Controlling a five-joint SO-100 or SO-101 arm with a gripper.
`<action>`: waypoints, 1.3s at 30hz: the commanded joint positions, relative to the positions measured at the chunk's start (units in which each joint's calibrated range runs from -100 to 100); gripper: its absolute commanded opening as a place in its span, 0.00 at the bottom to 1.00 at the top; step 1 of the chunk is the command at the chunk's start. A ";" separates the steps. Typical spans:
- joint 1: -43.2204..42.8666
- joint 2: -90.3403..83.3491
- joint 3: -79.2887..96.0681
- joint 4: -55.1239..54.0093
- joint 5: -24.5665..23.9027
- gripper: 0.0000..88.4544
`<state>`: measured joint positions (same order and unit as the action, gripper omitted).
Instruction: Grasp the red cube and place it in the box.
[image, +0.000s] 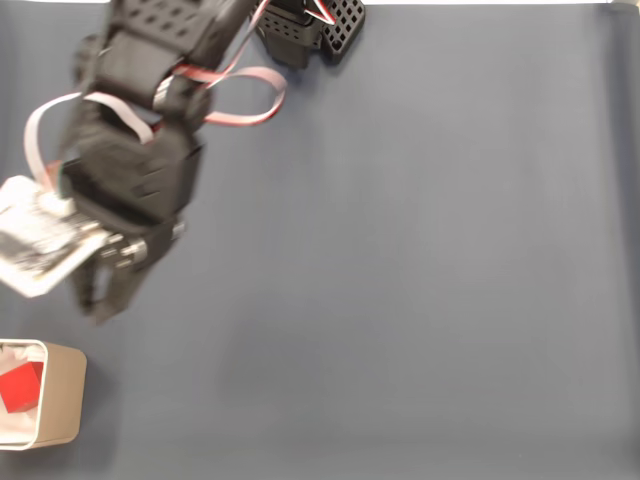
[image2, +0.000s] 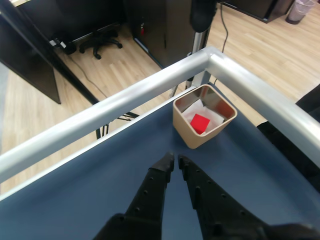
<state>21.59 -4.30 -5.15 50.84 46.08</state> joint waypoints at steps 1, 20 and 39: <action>-3.41 -9.39 5.43 -1.08 0.63 0.00; -16.12 -39.81 42.47 -0.02 3.57 0.00; -20.74 -68.23 76.60 2.12 4.15 0.00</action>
<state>1.63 -67.95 68.63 52.35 49.55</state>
